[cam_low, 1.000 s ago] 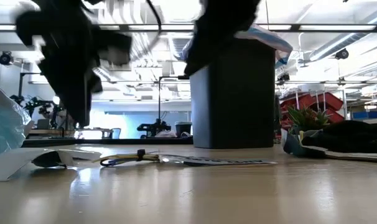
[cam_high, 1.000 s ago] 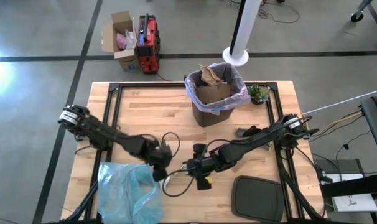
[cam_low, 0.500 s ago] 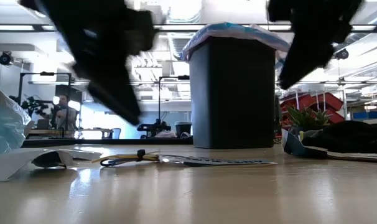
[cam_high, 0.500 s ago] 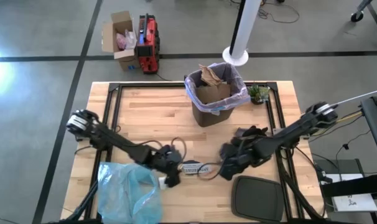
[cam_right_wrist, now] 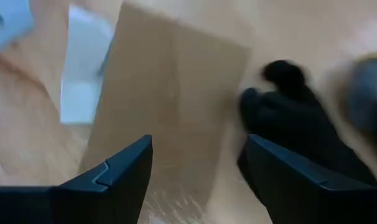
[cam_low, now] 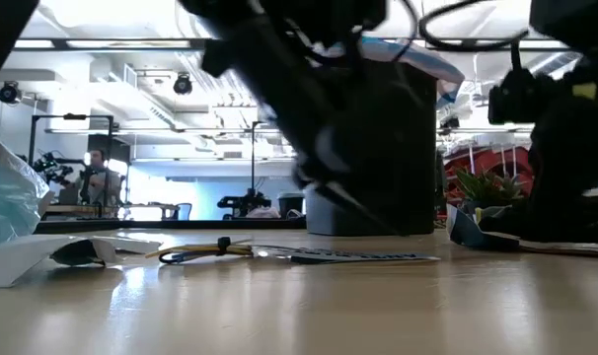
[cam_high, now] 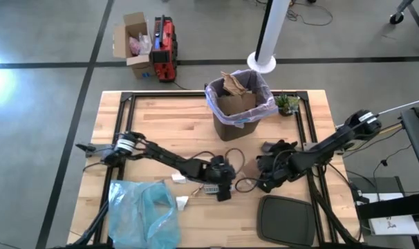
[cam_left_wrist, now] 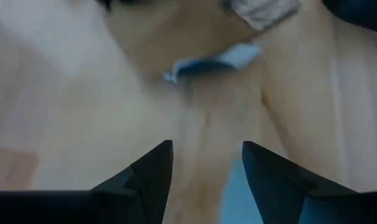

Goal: Place trash/remove bag and relplace
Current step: Put the white paper into the trash bin

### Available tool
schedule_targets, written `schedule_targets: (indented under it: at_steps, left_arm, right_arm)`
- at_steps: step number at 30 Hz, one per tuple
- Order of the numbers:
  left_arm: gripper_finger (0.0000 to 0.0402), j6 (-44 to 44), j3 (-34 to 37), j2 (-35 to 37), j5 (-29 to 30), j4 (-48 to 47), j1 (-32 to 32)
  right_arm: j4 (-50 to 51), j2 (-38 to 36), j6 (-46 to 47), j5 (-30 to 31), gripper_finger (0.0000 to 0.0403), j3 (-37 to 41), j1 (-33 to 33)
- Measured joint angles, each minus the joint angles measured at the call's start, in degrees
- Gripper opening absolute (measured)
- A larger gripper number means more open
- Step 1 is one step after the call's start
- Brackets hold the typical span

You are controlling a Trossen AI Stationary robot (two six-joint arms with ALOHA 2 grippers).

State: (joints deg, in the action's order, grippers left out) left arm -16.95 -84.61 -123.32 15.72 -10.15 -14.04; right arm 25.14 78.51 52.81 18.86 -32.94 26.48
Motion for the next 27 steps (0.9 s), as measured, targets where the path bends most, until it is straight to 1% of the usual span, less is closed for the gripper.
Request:
schedule_targets:
  at_steps: [3,5,8,14,17,22,27]
  left_arm:
    - [0.0186,4.95,-3.77,-2.62,3.93,-0.07,0.0]
    - [0.0192,8.22,-5.53,-3.85,5.74,-0.01,0.0]
    - [0.02,12.35,-6.61,-4.72,5.55,-0.15,-0.02]
    - [0.02,17.04,-6.48,-4.77,1.86,-0.43,0.02]
    - [0.0188,18.44,-6.48,-4.73,-0.17,-0.51,0.02]
    - [0.0161,19.51,-6.28,-3.2,-1.38,-1.87,-0.04]
    - [0.0139,21.12,-6.37,-2.27,-1.99,-0.55,-0.09]
  right_arm:
    - [-8.72,3.44,-3.31,-3.51,0.0234,0.36,0.04]
    - [-14.21,5.5,-5.09,-4.8,0.023,0.34,0.02]
    - [-18.95,7.44,-6.01,-5.41,0.0226,0.3,0.0]
    - [-18.68,6.99,-7.6,-5.79,0.022,0.36,-0.02]
    - [-17.42,6.06,-8.89,-6.36,0.0217,0.46,-0.2]
    - [-14.36,4.36,-9.58,-6.43,0.0216,0.56,-0.26]
    - [-14.74,4.49,-10.03,-6.33,0.0222,0.56,-0.26]
